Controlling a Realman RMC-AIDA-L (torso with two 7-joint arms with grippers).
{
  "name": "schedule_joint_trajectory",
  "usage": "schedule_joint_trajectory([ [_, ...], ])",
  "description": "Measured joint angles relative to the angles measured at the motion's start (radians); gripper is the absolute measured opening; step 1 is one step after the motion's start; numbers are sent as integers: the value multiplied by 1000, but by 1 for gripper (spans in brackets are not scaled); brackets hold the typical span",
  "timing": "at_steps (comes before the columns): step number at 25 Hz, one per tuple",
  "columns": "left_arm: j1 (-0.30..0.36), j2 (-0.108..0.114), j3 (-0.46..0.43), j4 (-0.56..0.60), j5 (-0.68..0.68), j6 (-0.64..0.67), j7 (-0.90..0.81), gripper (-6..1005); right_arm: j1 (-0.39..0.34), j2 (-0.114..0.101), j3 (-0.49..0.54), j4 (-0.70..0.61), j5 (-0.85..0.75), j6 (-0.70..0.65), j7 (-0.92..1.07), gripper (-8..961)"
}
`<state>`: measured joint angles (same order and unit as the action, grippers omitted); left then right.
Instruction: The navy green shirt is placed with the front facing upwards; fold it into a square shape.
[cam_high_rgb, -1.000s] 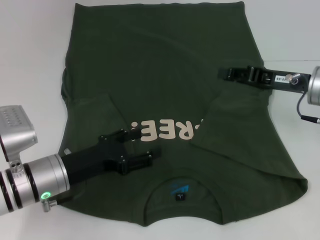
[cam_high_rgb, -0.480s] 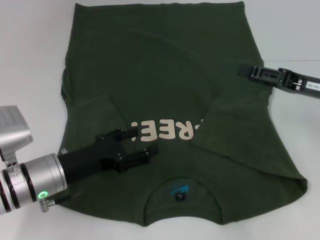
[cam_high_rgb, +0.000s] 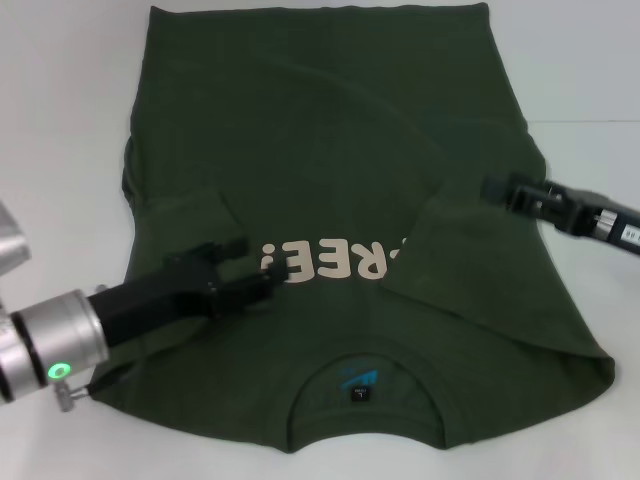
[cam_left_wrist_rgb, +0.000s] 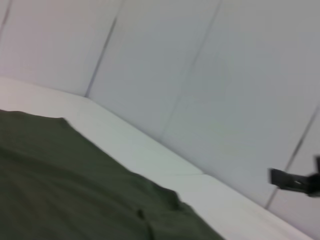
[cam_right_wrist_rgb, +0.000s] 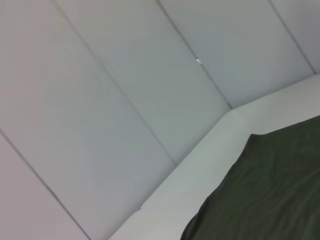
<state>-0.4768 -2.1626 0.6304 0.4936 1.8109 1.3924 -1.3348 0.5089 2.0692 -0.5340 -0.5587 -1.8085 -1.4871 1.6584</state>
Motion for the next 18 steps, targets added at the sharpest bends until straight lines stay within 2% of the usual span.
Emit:
schedule_joint_trajectory([
  [3, 30, 0, 0, 52, 3, -9, -43, 859, -8, 2, -7, 20, -8, -8, -59, 931],
  [9, 102, 9, 0, 165, 40, -9, -143, 859, -10, -2, -20, 41, -21, -2, -73, 930],
  [14, 159, 10, 0, 232, 80, -4, -175, 859, -10, -11, -73, 41, -22, -2, -70, 929],
  [18, 194, 10, -40, 265, 116, -5, -176, 859, -10, -15, -89, 39, -23, -3, -71, 928],
])
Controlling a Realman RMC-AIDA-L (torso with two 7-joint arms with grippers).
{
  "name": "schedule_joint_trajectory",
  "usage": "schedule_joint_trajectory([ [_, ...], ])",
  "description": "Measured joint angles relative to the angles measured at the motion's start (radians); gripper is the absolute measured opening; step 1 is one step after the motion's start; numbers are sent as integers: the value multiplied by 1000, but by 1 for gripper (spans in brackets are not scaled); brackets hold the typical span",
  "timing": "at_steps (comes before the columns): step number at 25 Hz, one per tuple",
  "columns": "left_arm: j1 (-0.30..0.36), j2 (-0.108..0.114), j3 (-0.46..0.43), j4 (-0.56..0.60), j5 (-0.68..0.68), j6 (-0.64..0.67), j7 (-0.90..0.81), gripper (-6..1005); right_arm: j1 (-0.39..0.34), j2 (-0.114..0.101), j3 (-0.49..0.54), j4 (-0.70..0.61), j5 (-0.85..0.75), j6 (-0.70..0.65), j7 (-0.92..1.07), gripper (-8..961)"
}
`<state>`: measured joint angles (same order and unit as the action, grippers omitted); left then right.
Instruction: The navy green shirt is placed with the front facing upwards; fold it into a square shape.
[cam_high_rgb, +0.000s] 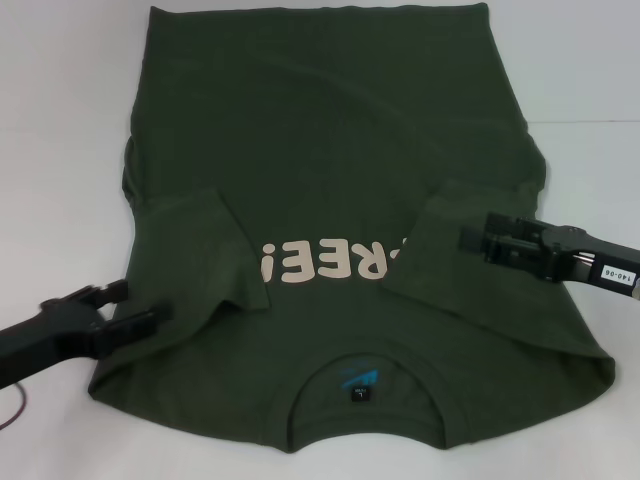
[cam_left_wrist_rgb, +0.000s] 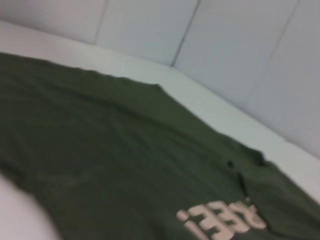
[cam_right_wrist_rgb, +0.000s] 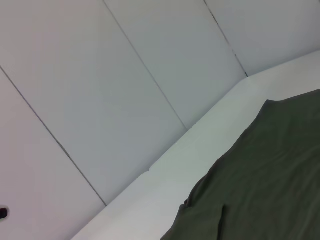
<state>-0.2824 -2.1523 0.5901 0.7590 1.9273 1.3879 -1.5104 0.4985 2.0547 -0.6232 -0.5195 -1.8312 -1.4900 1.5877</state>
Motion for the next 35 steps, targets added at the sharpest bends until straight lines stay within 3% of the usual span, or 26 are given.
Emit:
schedule_joint_trajectory([
  [5, 8, 3, -59, 10, 74, 7, -1, 860, 5, -12, -68, -6, -1, -14, 4, 928],
  [8, 12, 4, -73, 18, 95, 11, -1, 860, 15, -32, -141, -8, -1, -54, 10, 927],
  [17, 11, 9, -93, 23, 149, 12, -30, 860, 40, -54, -160, -16, -59, -96, 48, 927],
  [35, 9, 5, -87, 14, 183, -2, -56, 860, 54, -59, -140, -22, -69, -88, 64, 927],
])
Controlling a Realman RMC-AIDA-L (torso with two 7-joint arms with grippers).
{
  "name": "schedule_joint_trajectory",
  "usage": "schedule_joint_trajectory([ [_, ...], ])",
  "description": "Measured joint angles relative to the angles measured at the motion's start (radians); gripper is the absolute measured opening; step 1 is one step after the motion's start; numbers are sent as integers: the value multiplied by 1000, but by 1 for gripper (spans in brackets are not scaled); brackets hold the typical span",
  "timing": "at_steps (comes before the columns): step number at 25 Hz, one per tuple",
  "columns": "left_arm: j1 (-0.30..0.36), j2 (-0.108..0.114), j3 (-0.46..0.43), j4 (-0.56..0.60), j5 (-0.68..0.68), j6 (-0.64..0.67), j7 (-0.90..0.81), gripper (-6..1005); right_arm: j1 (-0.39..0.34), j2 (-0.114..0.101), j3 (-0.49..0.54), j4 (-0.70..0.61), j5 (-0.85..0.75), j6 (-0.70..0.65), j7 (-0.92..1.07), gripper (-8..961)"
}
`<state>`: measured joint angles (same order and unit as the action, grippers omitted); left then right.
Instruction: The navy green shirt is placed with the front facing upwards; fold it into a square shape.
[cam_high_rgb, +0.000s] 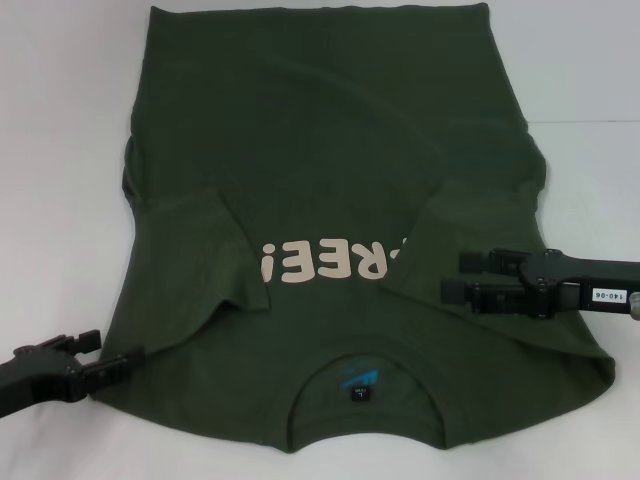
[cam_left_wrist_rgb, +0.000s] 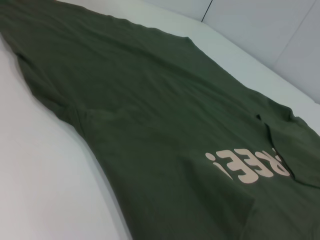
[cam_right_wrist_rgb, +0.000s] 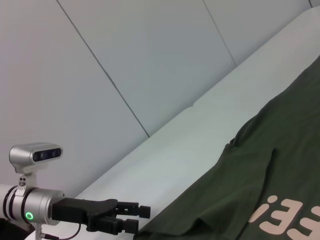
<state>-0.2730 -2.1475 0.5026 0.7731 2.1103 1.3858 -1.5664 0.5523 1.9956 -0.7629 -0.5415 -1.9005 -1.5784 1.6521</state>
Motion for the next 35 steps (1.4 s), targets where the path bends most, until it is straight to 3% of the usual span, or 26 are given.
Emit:
schedule_joint_trajectory([
  [20, 0, -3, 6, -11, 28, -25, -6, 859, 1, 3, 21, 0, 2, -3, -9, 927],
  [35, -21, 1, 15, -12, 64, 60, -15, 859, -2, 0, 38, 0, 1, -9, -9, 927],
])
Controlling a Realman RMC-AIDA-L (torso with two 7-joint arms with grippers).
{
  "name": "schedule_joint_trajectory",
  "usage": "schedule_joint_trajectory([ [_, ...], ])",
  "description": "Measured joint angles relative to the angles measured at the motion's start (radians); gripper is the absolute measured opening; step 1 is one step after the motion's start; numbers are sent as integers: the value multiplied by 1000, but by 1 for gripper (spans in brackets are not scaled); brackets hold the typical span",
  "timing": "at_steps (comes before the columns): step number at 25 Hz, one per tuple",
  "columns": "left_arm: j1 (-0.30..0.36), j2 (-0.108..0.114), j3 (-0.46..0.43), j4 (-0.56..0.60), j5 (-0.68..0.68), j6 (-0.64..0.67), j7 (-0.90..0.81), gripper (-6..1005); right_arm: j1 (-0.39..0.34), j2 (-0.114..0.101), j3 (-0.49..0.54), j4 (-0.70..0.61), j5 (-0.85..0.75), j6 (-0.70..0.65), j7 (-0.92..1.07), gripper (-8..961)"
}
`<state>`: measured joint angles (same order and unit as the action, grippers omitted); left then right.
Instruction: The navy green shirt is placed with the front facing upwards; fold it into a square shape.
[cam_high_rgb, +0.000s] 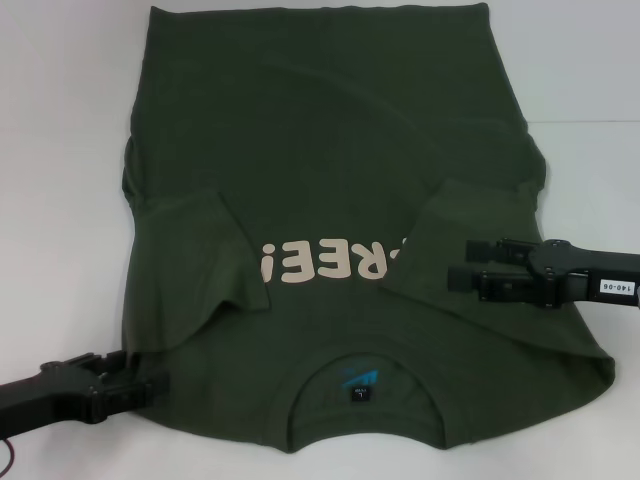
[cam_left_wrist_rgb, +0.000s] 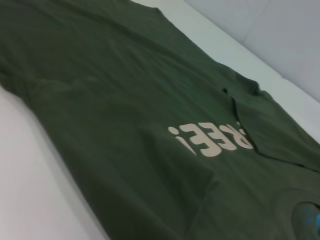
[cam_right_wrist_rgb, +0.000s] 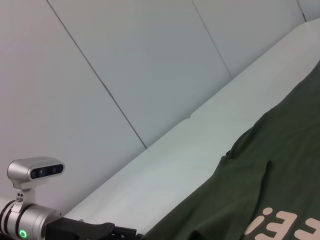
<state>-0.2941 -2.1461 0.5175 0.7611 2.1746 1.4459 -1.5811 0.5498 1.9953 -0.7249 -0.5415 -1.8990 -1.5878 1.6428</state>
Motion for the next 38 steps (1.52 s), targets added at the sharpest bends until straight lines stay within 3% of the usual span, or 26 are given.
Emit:
schedule_joint_trajectory([
  [9, -11, 2, 1, 4, 2, 51, 0, 859, -2, 0, 1, 0, 0, 0, -2, 927],
  [27, 0, 17, -80, 23, 46, 33, -15, 859, -2, 0, 15, 0, 0, 1, -5, 928],
  [38, 0, 17, -86, 24, 70, 32, -30, 860, 3, 0, 24, 0, 0, 0, -5, 928],
])
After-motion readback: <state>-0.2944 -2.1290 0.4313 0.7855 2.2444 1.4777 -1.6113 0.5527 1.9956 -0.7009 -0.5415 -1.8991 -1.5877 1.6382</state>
